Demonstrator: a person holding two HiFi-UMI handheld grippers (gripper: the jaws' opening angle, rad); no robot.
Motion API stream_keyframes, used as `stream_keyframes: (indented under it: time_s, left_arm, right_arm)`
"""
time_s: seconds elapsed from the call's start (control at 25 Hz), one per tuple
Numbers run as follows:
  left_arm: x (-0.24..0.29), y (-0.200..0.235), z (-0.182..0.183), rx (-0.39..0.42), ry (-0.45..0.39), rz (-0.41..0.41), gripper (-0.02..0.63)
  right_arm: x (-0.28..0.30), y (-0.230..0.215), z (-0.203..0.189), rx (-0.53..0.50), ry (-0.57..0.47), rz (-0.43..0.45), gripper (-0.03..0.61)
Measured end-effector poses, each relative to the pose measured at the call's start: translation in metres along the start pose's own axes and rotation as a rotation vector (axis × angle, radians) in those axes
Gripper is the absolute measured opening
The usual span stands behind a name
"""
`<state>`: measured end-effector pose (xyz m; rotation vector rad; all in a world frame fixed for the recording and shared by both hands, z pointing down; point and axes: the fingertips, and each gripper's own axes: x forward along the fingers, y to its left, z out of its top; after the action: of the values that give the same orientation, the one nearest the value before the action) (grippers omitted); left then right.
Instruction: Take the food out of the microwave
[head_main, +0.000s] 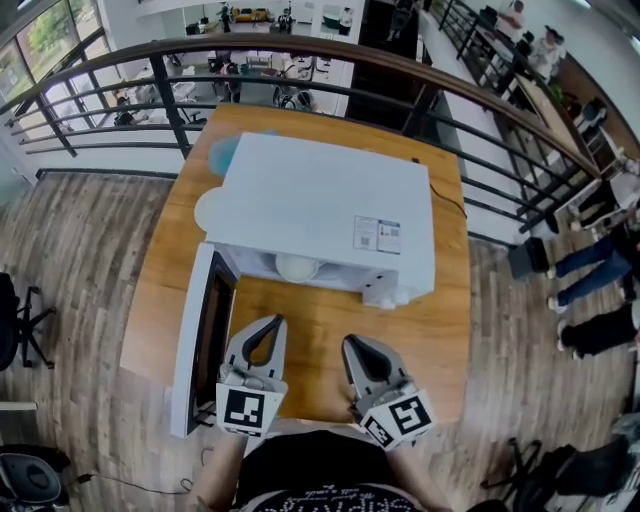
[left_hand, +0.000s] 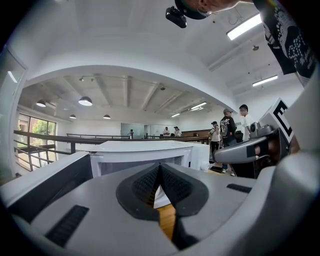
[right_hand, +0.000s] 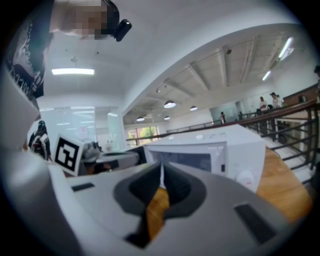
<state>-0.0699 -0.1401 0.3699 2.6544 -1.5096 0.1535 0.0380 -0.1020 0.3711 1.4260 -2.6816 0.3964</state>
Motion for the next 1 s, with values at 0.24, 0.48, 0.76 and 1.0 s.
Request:
stream_keyframes:
  time_s: [0.24,0.48,0.76,1.0]
  left_arm:
    - [0.004,0.010,-0.005,-0.005,0.005,-0.017,0.032]
    - [0.023,0.011,-0.024,0.125,0.088,-0.098,0.103]
    - [0.052,0.023,-0.058,0.349,0.246,-0.200,0.222]
    - [0.068,0.036,-0.082,0.340,0.307,-0.219,0.245]
  right_arm:
    - [0.008,-0.002,0.002,-0.047,-0.009,-0.018,0.037]
    - [0.028,-0.008,-0.012,-0.228,0.104,-0.015,0.114]
    - [0.066,-0.032,-0.033,-0.306,0.199,-0.016,0.184]
    - [0.090,-0.047,-0.044,-0.327,0.230,-0.019,0.212]
